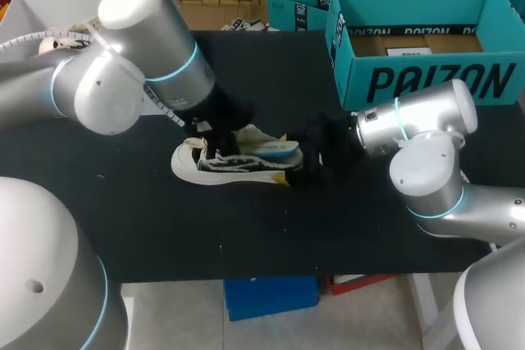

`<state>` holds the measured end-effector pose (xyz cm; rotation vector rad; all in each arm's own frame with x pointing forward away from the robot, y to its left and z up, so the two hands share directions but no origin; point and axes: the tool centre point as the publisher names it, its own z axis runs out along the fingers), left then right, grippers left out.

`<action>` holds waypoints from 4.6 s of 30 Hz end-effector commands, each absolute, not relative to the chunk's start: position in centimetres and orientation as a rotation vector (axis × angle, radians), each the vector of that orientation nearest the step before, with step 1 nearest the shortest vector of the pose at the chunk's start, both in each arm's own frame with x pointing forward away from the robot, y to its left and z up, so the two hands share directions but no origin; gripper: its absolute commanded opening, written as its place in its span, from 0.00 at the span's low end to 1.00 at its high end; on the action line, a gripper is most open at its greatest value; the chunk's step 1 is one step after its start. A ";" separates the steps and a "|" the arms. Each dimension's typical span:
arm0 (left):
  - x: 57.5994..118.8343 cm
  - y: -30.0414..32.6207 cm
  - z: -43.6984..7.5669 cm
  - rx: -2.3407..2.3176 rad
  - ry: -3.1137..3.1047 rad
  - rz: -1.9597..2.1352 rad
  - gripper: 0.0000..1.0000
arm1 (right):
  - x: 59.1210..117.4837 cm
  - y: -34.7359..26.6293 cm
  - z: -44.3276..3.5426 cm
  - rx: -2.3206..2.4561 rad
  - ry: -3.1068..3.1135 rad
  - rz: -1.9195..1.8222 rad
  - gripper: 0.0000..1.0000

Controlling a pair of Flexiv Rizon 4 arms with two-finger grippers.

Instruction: Take the shoe out of the shoebox, open the shoe tongue, remove and reinsert the insole, then place the shoe into the shoebox

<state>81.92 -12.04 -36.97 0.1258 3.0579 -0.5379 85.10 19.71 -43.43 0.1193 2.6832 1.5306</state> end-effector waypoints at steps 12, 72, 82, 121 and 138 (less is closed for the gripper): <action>82.3 -15.7 -38.0 0.199 3.062 -0.498 0.45 | 85.3 19.7 -43.6 0.120 2.683 1.531 0.00; 81.6 -19.5 -38.0 0.418 2.917 -0.472 0.00 | 85.3 19.7 -43.6 0.120 2.683 1.531 0.00; 79.3 -18.2 -35.1 0.436 2.934 -0.560 0.00 | 85.3 19.7 -43.6 0.120 2.683 1.531 0.00; 72.0 -19.3 -11.6 0.522 2.734 -1.880 0.00 | 85.3 19.7 -43.6 0.120 2.683 1.531 0.00; 71.2 -19.0 -9.1 0.591 2.701 -1.898 0.00 | 85.3 19.7 -43.6 0.120 2.683 1.531 0.00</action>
